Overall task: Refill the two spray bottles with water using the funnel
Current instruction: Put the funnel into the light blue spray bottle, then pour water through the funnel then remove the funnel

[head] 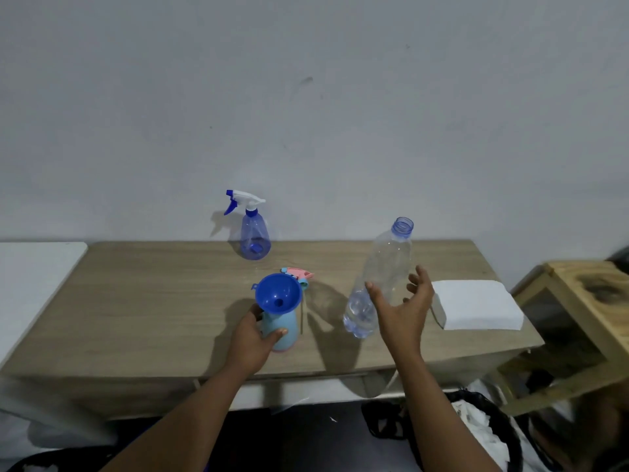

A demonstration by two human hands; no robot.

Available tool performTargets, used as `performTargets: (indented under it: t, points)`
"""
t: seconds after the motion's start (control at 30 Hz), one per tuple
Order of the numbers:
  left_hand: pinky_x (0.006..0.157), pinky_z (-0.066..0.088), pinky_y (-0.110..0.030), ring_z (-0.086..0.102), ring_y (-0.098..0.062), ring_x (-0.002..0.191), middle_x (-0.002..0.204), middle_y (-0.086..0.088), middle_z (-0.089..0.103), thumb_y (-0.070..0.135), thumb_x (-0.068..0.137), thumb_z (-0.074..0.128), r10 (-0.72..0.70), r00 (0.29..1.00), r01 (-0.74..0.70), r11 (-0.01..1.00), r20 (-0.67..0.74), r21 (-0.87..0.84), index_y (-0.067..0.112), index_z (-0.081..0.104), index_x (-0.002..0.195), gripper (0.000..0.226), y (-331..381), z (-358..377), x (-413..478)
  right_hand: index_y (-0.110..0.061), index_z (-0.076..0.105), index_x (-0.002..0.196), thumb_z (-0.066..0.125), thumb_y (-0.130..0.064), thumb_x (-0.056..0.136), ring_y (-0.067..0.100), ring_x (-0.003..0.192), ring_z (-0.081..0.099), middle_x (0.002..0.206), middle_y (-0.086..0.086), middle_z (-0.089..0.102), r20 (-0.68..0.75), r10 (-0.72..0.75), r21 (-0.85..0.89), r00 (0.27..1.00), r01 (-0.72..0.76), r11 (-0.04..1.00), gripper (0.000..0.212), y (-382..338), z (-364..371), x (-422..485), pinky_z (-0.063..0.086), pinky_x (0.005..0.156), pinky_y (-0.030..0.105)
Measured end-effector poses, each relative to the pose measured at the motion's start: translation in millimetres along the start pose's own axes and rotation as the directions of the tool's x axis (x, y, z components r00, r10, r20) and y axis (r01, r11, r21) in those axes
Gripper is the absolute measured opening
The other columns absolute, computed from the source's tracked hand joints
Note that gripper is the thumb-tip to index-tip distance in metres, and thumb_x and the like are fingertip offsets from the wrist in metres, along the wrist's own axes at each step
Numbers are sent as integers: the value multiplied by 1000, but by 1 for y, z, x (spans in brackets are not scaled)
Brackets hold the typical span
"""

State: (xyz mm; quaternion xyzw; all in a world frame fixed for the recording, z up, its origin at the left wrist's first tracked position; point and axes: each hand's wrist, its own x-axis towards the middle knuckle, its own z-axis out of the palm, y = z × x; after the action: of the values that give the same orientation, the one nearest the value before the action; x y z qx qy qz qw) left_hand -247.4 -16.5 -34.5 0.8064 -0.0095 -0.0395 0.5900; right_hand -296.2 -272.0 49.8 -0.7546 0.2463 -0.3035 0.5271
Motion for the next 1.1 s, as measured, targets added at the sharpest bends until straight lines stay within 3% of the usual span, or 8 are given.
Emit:
performTargets:
  t: [0.17, 0.37, 0.57, 0.7, 0.8, 0.9, 1.03, 1.1]
  points:
    - [79, 47, -22, 59, -1, 100, 108, 18, 61, 8, 73, 84, 19, 1000, -20, 1000, 11, 12, 31, 52, 116, 58, 3, 0, -1, -24, 35, 144, 91, -37, 67, 13, 126, 51, 138, -6, 52, 183, 23, 46, 983, -32, 998, 96, 0, 5, 20, 47, 106, 41]
    - [79, 47, -22, 59, -7, 103, 109, 22, 58, 13, 74, 84, 0, 1000, 0, 1000, 22, 8, 41, 49, 114, 60, 9, 0, -6, -36, 39, 136, 79, -30, 83, 9, 119, 54, 130, -5, 59, 149, -25, 59, 988, 16, 998, 67, 2, 10, 16, 46, 107, 42]
    - [96, 45, -32, 51, -11, 121, 135, 11, 54, 28, 61, 93, 1, 998, -3, 1000, -67, -23, 24, 43, 143, 96, 16, -3, -18, -28, 23, 149, 67, -47, 86, 10, 115, 58, 123, -3, 57, 91, -215, 106, 972, 206, 973, 79, -7, -2, 4, 52, 95, 41]
    - [97, 46, -29, 55, -6, 119, 133, 13, 55, 32, 53, 96, 40, 988, -47, 998, -148, -44, 25, 35, 149, 114, 30, -4, -24, -34, 15, 153, 63, -44, 85, 4, 109, 61, 128, -3, 56, 239, -392, 160, 889, 362, 918, 83, -21, -8, 1, 51, 90, 29]
    - [91, 44, -17, 56, -3, 115, 127, 16, 54, 28, 53, 96, 49, 981, -64, 995, -188, -76, 22, 30, 151, 118, 44, -3, -24, -48, 14, 150, 68, -47, 87, 7, 104, 65, 124, -2, 62, 424, -380, 125, 822, 363, 923, 83, -30, -7, -3, 53, 85, 26]
    - [86, 40, -6, 53, 9, 109, 123, 23, 52, 22, 57, 95, 64, 980, -83, 992, -190, -96, 22, 28, 152, 116, 54, -3, -23, -49, 14, 150, 65, -54, 85, 3, 95, 65, 112, -8, 63, 590, -345, 11, 730, 421, 907, 82, -36, -5, -7, 55, 77, 27]
    - [94, 47, -18, 57, 1, 109, 126, 11, 59, 21, 63, 92, 84, 976, -100, 993, -199, -69, 19, 42, 144, 95, 58, -6, -20, -50, 14, 150, 64, -63, 85, 5, 89, 64, 106, -12, 62, 741, -265, -125, 617, 515, 848, 83, -40, 1, -6, 57, 81, 37]
    - [95, 50, -26, 59, 2, 107, 117, 17, 62, 22, 64, 92, 94, 977, -109, 992, -192, -67, 24, 51, 134, 81, 58, -6, -18, -52, 12, 149, 61, -69, 84, 6, 87, 64, 107, -11, 62, 787, -220, -172, 577, 547, 819, 83, -42, 2, -5, 57, 82, 38]
